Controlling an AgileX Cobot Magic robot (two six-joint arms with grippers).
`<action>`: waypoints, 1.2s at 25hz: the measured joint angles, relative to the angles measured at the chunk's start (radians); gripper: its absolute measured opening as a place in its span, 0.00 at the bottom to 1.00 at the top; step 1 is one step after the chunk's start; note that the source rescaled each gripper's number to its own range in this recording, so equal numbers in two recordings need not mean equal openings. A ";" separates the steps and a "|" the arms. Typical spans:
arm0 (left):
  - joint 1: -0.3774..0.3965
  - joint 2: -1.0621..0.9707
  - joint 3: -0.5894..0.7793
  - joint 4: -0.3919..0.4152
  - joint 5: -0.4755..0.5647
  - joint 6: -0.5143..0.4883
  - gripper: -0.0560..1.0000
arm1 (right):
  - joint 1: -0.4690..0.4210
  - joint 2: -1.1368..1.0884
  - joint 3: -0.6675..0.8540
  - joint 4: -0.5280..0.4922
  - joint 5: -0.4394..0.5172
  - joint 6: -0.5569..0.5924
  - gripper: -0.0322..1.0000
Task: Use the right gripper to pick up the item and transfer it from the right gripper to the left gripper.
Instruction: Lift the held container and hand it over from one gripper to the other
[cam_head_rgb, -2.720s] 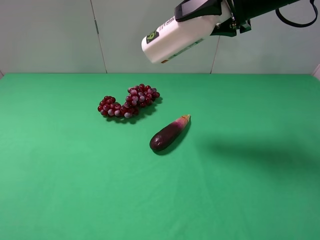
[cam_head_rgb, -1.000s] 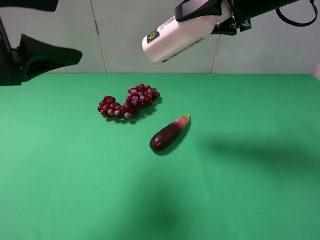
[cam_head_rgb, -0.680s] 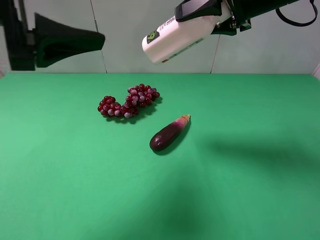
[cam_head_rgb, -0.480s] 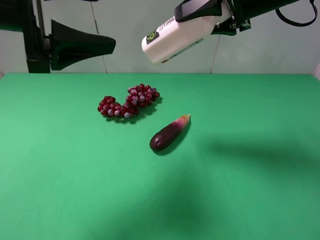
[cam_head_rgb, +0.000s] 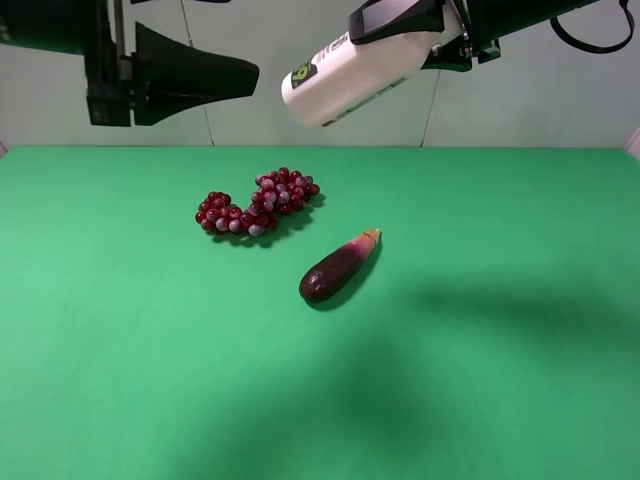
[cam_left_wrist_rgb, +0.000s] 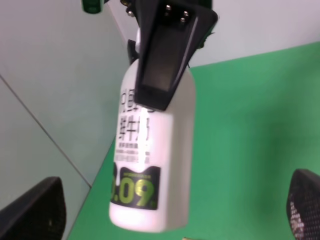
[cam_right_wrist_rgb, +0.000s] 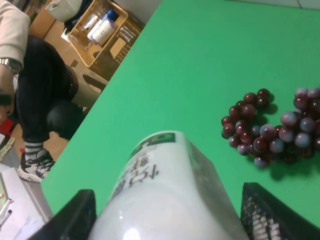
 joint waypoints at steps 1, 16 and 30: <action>-0.011 0.013 -0.007 -0.001 -0.001 0.000 0.75 | 0.000 0.000 0.000 0.000 0.002 0.000 0.04; -0.080 0.086 -0.062 0.000 -0.063 0.004 0.75 | 0.000 0.000 0.000 0.005 0.014 -0.005 0.04; -0.134 0.158 -0.065 -0.048 -0.120 0.022 0.75 | 0.000 0.000 0.000 0.046 0.044 -0.026 0.04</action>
